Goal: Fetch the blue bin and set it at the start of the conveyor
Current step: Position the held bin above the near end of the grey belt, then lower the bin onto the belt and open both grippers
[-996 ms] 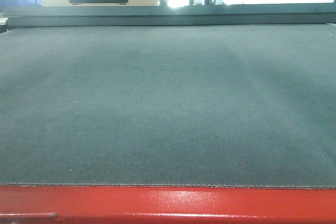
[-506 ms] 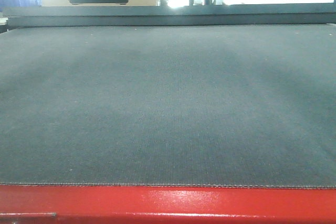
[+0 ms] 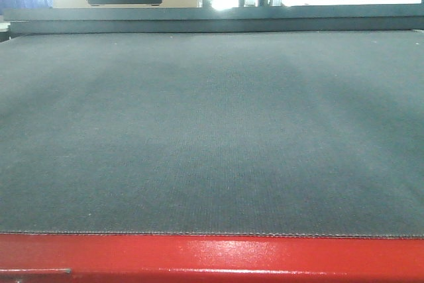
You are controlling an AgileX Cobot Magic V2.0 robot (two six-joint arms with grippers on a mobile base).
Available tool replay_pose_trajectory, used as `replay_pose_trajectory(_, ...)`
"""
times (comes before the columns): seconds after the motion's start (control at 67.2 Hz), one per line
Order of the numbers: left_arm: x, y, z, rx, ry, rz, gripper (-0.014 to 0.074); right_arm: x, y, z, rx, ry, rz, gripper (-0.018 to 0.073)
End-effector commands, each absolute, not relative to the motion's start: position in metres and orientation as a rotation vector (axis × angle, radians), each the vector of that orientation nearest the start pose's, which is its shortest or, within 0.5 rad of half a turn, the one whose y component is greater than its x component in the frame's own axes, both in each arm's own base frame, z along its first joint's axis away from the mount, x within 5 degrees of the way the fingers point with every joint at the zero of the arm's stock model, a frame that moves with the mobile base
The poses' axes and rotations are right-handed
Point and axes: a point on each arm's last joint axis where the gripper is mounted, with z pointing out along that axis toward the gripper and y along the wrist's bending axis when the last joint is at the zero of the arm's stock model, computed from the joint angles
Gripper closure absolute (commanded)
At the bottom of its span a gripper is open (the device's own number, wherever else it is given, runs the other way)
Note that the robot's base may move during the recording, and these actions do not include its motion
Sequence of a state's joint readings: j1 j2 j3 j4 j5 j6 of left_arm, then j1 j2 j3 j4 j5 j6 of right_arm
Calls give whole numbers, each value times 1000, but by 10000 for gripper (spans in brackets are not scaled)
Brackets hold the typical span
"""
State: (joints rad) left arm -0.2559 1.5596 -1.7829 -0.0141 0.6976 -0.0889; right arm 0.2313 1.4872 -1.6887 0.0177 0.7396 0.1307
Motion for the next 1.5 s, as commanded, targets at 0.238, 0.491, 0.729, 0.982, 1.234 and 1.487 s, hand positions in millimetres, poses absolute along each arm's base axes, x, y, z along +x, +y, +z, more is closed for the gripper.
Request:
replay_pose_trajectory(0.238, 324, -95, 435, 189, 2236, -273, 708, 316, 76, 429, -130, 2233, 204, 711)
replay_pose_trajectory(0.491, 334, -97, 362, 175, 2295, -258, 708, 359, 86, 358, -138, 2390, 176, 711)
replay_pose_trajectory(0.729, 339, -98, 320, 166, 2272, -248, 708, 388, 92, 310, -143, 2486, 159, 711)
replay_pose_trajectory(0.982, 358, -103, 282, 173, 2389, -228, 613, 397, 95, 290, -145, 2535, 150, 683)
replay_pose_trajectory(1.234, 367, -105, 275, 175, 2416, -223, -1, 396, 94, 289, -146, 2541, 149, 170)
replay_pose_trajectory(1.487, 367, -105, 318, 199, 2421, -205, 90, 387, 88, 319, -130, 2487, 155, 43)
